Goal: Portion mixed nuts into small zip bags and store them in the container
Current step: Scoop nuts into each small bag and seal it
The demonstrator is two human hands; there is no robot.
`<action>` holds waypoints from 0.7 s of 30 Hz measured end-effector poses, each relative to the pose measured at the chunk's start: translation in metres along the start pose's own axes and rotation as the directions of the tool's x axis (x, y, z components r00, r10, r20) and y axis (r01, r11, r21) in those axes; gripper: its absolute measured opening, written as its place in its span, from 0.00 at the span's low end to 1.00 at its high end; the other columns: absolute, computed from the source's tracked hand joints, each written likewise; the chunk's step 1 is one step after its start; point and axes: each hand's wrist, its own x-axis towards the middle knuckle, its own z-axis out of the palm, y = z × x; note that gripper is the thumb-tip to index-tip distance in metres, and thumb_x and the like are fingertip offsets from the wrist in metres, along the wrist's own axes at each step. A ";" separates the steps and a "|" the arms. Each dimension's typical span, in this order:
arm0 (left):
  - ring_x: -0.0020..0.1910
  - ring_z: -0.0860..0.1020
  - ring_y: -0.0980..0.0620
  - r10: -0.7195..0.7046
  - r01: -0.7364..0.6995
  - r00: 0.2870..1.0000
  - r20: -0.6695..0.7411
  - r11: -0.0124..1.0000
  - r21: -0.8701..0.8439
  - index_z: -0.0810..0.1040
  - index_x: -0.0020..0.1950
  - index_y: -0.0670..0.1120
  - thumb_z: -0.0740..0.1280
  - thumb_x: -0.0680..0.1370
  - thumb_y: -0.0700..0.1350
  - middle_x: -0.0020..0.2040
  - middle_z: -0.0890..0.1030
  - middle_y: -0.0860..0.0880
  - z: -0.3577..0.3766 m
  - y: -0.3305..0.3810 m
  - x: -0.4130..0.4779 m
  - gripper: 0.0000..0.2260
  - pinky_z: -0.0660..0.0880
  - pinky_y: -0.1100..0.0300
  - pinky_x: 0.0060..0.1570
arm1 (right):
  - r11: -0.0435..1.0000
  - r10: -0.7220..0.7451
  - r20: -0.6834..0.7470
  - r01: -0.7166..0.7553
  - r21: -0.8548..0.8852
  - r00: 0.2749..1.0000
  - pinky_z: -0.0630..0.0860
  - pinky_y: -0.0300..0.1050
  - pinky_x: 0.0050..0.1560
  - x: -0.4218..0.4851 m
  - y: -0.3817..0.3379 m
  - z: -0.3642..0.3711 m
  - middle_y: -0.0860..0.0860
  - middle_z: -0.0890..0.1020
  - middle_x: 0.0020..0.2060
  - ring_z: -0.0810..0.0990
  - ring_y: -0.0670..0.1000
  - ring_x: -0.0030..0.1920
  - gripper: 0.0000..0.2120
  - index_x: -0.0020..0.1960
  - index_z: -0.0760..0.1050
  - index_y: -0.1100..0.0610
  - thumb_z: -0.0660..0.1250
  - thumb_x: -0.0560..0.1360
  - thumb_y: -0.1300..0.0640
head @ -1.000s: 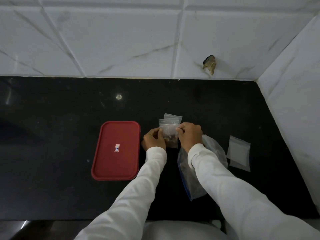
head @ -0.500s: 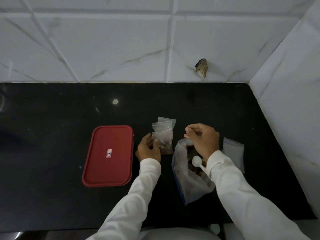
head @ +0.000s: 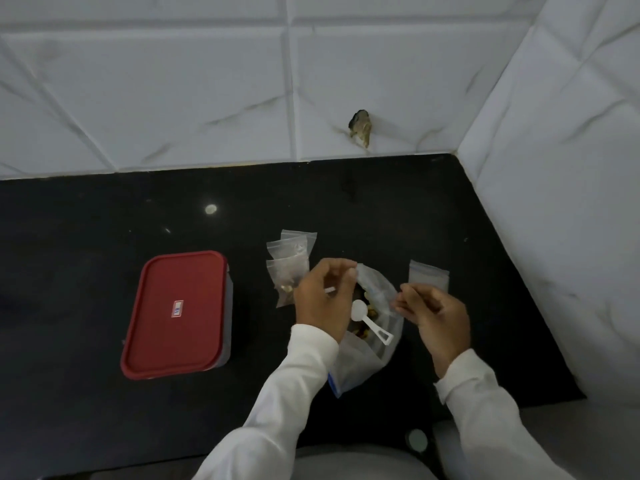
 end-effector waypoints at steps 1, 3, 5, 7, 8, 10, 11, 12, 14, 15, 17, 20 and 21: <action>0.48 0.80 0.62 -0.003 0.005 0.998 0.061 1.000 -0.024 0.80 0.51 0.53 0.68 0.78 0.43 0.47 0.82 0.56 0.010 0.004 -0.002 0.05 0.78 0.66 0.50 | 1.000 -0.006 -0.034 0.005 -0.030 0.999 0.82 0.47 0.49 0.001 0.008 -0.006 0.51 0.86 0.39 0.86 0.48 0.42 0.02 0.48 0.81 0.55 0.70 0.76 0.58; 0.49 0.81 0.60 -0.039 0.049 0.984 0.172 0.998 -0.049 0.80 0.54 0.51 0.68 0.78 0.43 0.48 0.83 0.55 0.035 0.009 -0.005 0.06 0.79 0.63 0.52 | 0.995 -0.031 -0.123 0.019 -0.102 0.992 0.82 0.48 0.49 0.005 0.022 -0.020 0.49 0.85 0.37 0.85 0.46 0.40 0.03 0.46 0.81 0.53 0.69 0.76 0.59; 0.52 0.81 0.58 -0.108 0.123 0.961 0.254 0.991 -0.045 0.79 0.57 0.51 0.68 0.79 0.44 0.52 0.82 0.54 0.063 0.009 -0.006 0.08 0.78 0.61 0.55 | 0.986 -0.064 -0.203 0.031 -0.162 0.977 0.82 0.49 0.50 0.011 0.035 -0.035 0.47 0.84 0.38 0.85 0.45 0.39 0.04 0.46 0.81 0.52 0.70 0.76 0.61; 0.54 0.78 0.58 -0.164 0.171 0.941 0.295 0.985 0.003 0.77 0.61 0.51 0.66 0.80 0.45 0.57 0.81 0.53 0.089 0.006 -0.005 0.10 0.76 0.60 0.59 | 0.979 -0.072 -0.239 0.024 -0.200 0.968 0.82 0.50 0.51 0.018 0.043 -0.049 0.48 0.84 0.40 0.84 0.46 0.41 0.04 0.49 0.81 0.55 0.70 0.75 0.61; 0.57 0.77 0.57 -0.191 0.192 0.933 0.305 0.981 0.027 0.76 0.64 0.51 0.65 0.80 0.45 0.61 0.79 0.52 0.100 0.004 -0.004 0.12 0.73 0.61 0.61 | 0.973 -0.084 -0.241 0.027 -0.228 0.967 0.82 0.47 0.50 0.022 0.045 -0.055 0.48 0.84 0.41 0.83 0.46 0.41 0.05 0.50 0.81 0.56 0.70 0.75 0.61; 0.64 0.73 0.53 -0.254 0.237 0.913 0.318 0.967 0.092 0.71 0.70 0.50 0.62 0.82 0.44 0.69 0.74 0.50 0.119 0.003 -0.002 0.17 0.68 0.61 0.65 | 0.954 -0.125 -0.210 0.059 -0.295 0.970 0.77 0.34 0.45 0.030 0.046 -0.064 0.50 0.84 0.44 0.81 0.46 0.42 0.05 0.52 0.80 0.56 0.70 0.76 0.61; 0.69 0.71 0.51 -0.280 0.248 0.906 0.317 0.959 0.137 0.69 0.73 0.51 0.61 0.82 0.43 0.72 0.71 0.49 0.128 0.003 -0.001 0.19 0.67 0.59 0.67 | 0.942 -0.137 -0.184 0.071 -0.327 0.973 0.73 0.28 0.42 0.034 0.046 -0.067 0.49 0.83 0.45 0.80 0.45 0.43 0.06 0.53 0.80 0.56 0.69 0.76 0.60; 0.71 0.68 0.49 -0.294 0.249 0.905 0.308 0.952 0.178 0.66 0.75 0.51 0.60 0.82 0.43 0.73 0.69 0.49 0.137 0.004 0.000 0.20 0.66 0.57 0.69 | 0.933 -0.139 -0.157 0.077 -0.351 0.978 0.70 0.25 0.41 0.040 0.045 -0.070 0.48 0.82 0.45 0.79 0.44 0.43 0.07 0.54 0.79 0.56 0.69 0.76 0.59; 0.73 0.66 0.48 -0.301 0.243 0.911 0.283 0.944 0.221 0.63 0.77 0.52 0.60 0.82 0.43 0.75 0.66 0.48 0.145 0.002 0.006 0.22 0.64 0.55 0.70 | 0.917 -0.134 -0.110 0.082 -0.391 0.985 0.70 0.27 0.42 0.048 0.045 -0.065 0.48 0.81 0.47 0.79 0.45 0.45 0.09 0.56 0.78 0.57 0.70 0.76 0.58; 0.73 0.65 0.47 -0.306 0.241 0.911 0.276 0.939 0.244 0.62 0.77 0.52 0.60 0.82 0.43 0.76 0.64 0.48 0.150 0.002 0.009 0.23 0.64 0.55 0.70 | 0.908 -0.118 -0.102 0.066 -0.413 0.988 0.73 0.31 0.44 0.054 0.045 -0.064 0.49 0.81 0.49 0.79 0.45 0.46 0.10 0.57 0.78 0.56 0.70 0.76 0.58; 0.75 0.63 0.46 -0.330 0.242 0.902 0.278 0.920 0.308 0.60 0.78 0.51 0.60 0.82 0.44 0.77 0.61 0.48 0.161 0.001 0.016 0.24 0.63 0.53 0.71 | 0.889 -0.074 -0.085 0.027 -0.457 0.994 0.76 0.38 0.47 0.065 0.046 -0.063 0.50 0.80 0.52 0.79 0.47 0.47 0.11 0.57 0.77 0.54 0.70 0.75 0.57; 0.75 0.62 0.42 -0.389 0.254 0.877 0.282 0.873 0.416 0.58 0.78 0.53 0.60 0.81 0.45 0.78 0.57 0.46 0.172 -0.003 0.023 0.26 0.64 0.47 0.72 | 0.867 -0.010 -0.053 -0.017 -0.498 0.999 0.77 0.42 0.51 0.075 0.047 -0.062 0.52 0.78 0.56 0.78 0.48 0.50 0.14 0.60 0.75 0.53 0.70 0.75 0.57; 0.75 0.62 0.41 -0.419 0.272 0.866 0.272 0.853 0.445 0.58 0.78 0.54 0.61 0.80 0.45 0.78 0.58 0.45 0.173 -0.004 0.025 0.26 0.66 0.45 0.71 | 0.863 0.006 -0.042 -0.026 -0.504 0.999 0.76 0.42 0.52 0.077 0.047 -0.061 0.52 0.78 0.57 0.78 0.48 0.51 0.15 0.61 0.75 0.54 0.70 0.75 0.57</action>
